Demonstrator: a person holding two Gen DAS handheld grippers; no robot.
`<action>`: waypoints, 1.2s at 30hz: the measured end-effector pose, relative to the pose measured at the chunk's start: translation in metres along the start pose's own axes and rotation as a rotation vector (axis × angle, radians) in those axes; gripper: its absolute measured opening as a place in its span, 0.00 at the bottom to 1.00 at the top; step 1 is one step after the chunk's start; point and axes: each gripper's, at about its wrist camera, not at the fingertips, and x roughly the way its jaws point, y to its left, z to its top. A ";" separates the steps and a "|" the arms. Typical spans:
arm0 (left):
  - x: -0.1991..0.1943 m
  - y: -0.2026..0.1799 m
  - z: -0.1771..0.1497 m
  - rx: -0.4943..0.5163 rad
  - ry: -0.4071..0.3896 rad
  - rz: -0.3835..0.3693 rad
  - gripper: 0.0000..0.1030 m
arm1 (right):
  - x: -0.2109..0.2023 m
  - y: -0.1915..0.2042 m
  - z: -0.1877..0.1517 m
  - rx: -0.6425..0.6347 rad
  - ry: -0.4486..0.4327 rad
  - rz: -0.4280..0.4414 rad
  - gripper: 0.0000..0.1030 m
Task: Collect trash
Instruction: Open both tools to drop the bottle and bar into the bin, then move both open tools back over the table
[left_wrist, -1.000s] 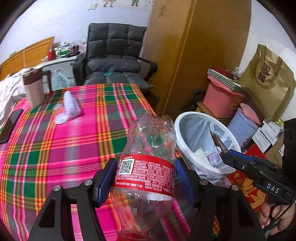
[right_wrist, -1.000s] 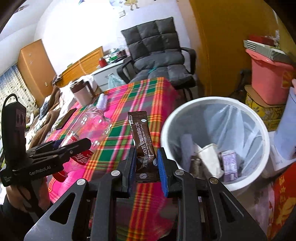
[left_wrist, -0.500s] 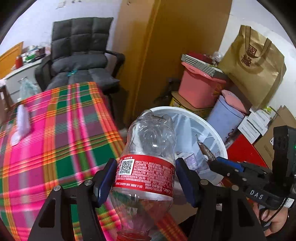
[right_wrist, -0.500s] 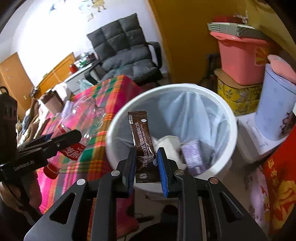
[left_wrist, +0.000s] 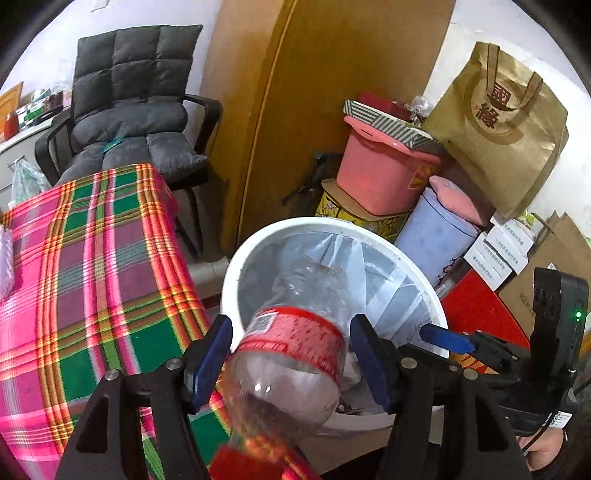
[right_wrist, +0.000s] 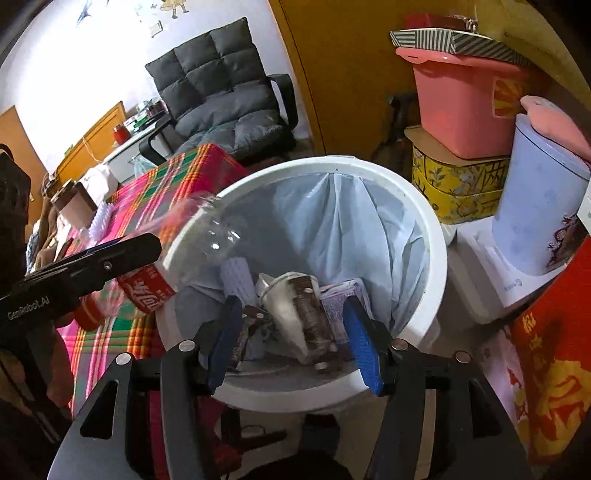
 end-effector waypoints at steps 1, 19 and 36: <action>-0.004 0.002 0.000 -0.006 -0.008 -0.002 0.64 | -0.001 0.000 0.000 0.000 -0.003 -0.003 0.57; -0.098 0.060 -0.013 -0.102 -0.137 0.111 0.67 | -0.031 0.059 0.012 -0.111 -0.110 0.096 0.57; -0.150 0.161 -0.040 -0.233 -0.160 0.328 0.67 | -0.004 0.145 0.028 -0.264 -0.068 0.268 0.54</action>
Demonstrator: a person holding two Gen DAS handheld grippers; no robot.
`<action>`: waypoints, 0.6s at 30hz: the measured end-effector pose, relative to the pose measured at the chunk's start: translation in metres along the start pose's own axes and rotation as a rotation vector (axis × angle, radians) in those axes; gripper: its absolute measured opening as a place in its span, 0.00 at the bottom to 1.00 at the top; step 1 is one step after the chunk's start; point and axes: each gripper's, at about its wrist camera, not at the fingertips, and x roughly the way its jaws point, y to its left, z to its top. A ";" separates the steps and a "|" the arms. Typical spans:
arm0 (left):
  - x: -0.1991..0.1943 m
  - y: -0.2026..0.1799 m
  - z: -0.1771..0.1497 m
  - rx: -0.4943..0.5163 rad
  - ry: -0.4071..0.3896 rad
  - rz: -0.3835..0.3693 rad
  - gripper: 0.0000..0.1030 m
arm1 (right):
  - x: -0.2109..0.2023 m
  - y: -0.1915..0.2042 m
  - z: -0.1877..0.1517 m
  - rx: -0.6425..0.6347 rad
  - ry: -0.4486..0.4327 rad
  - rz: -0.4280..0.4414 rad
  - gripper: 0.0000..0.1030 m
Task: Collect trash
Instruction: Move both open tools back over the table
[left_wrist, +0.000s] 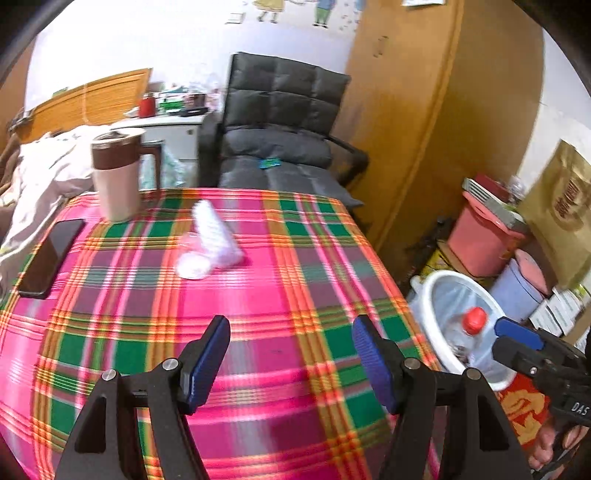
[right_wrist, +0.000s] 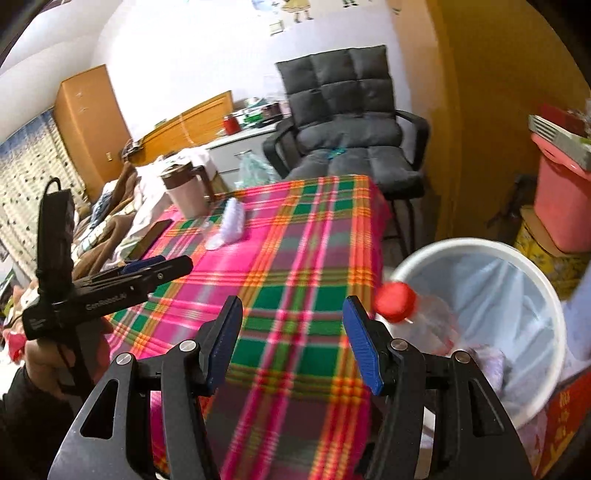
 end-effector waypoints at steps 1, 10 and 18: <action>0.001 0.006 0.002 -0.008 -0.001 0.012 0.67 | 0.003 0.002 0.002 -0.006 0.001 0.006 0.53; 0.025 0.049 0.021 -0.055 0.010 0.081 0.59 | 0.033 0.018 0.020 -0.040 0.024 0.042 0.49; 0.064 0.072 0.039 -0.077 0.023 0.116 0.56 | 0.059 0.024 0.030 -0.049 0.055 0.051 0.44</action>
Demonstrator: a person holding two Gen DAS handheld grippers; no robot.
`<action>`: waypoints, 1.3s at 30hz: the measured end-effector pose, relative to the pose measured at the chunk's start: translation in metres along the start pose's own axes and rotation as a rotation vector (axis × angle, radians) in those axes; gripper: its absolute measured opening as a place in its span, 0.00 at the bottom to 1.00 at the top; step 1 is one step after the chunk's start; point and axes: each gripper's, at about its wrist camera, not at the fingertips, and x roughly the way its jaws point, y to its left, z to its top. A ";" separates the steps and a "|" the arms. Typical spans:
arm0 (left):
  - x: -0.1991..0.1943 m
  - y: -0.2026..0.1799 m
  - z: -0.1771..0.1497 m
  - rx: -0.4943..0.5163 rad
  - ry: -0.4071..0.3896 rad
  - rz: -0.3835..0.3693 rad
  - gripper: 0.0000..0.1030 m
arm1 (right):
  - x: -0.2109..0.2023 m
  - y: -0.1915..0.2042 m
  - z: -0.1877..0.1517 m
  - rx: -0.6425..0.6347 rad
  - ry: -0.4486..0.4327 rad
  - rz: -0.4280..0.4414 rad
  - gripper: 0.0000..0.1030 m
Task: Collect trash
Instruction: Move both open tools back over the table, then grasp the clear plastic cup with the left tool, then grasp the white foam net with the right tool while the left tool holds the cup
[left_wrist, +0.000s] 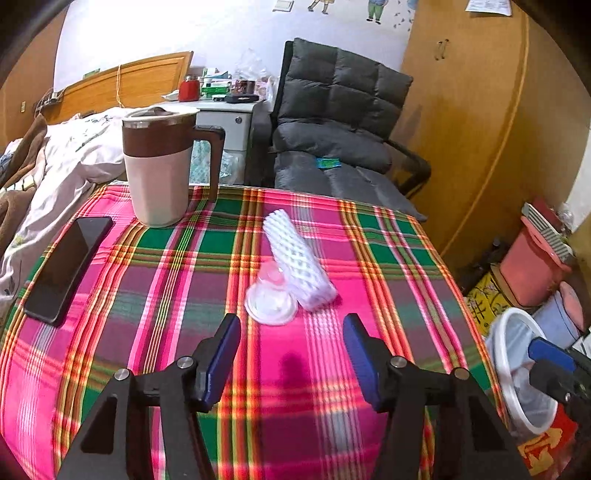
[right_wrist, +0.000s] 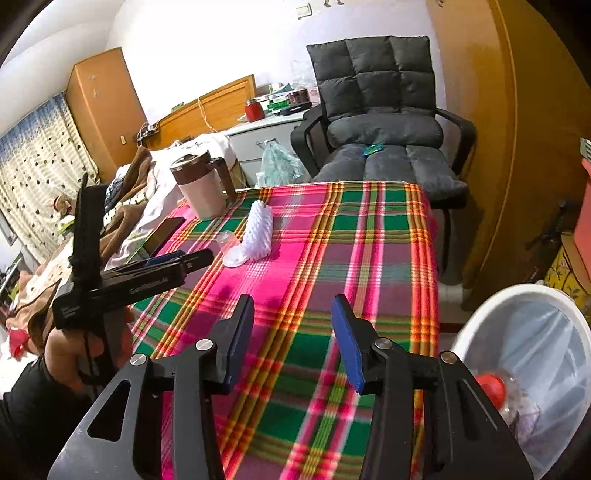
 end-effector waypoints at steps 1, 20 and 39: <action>0.005 0.002 0.002 -0.002 0.002 0.003 0.56 | 0.003 0.001 0.001 -0.001 0.003 0.001 0.44; 0.043 0.027 0.015 -0.033 0.038 -0.001 0.29 | 0.051 0.012 0.020 -0.018 0.069 0.032 0.37; 0.006 0.080 -0.002 -0.144 -0.016 -0.007 0.29 | 0.135 0.037 0.045 -0.108 0.169 0.014 0.36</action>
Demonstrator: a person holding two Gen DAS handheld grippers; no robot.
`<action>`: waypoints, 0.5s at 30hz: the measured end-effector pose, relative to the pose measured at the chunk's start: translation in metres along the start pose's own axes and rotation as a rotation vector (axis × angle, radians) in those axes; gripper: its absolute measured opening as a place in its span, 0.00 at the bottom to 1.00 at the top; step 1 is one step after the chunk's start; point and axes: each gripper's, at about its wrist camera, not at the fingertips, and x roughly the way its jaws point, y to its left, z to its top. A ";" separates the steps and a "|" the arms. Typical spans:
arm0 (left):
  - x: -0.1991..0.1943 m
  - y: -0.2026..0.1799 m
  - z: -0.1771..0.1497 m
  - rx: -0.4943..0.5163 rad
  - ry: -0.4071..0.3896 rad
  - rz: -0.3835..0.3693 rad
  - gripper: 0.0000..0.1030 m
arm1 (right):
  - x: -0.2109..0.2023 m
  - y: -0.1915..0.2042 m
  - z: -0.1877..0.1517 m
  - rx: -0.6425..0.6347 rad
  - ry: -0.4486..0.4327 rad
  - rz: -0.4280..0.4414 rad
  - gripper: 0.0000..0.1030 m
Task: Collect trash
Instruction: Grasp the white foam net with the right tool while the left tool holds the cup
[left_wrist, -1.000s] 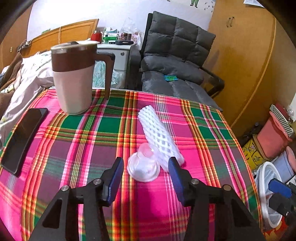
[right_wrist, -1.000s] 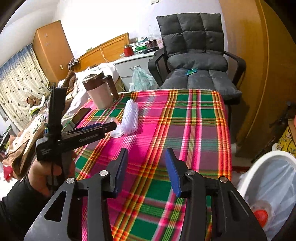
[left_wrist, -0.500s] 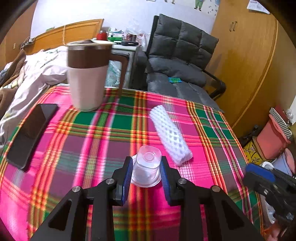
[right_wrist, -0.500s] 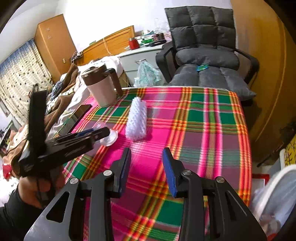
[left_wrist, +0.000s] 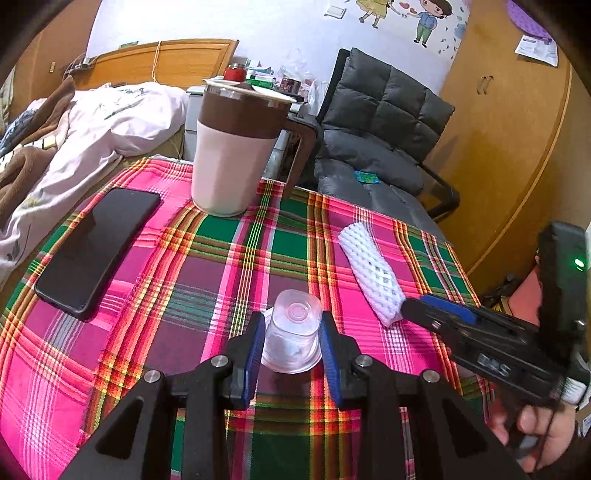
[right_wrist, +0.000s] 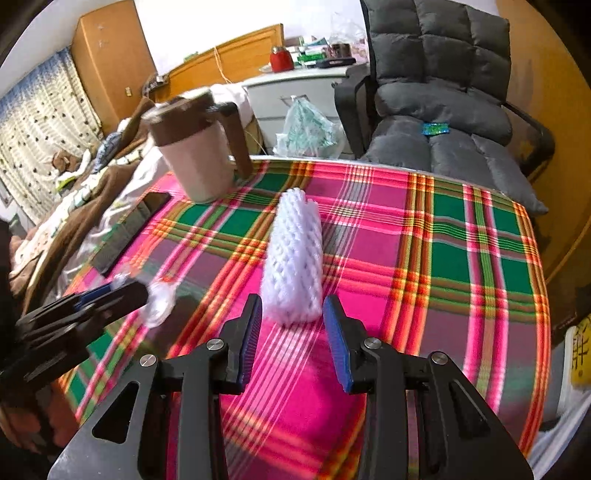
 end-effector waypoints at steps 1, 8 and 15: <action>0.001 0.001 -0.001 0.000 0.004 -0.001 0.29 | 0.004 -0.001 0.001 0.004 0.007 -0.001 0.36; 0.009 -0.002 -0.005 0.015 0.030 -0.002 0.29 | 0.018 -0.002 0.006 0.031 0.031 0.033 0.36; 0.010 0.000 -0.006 0.005 0.032 0.003 0.29 | 0.012 0.002 0.002 0.017 0.004 0.046 0.21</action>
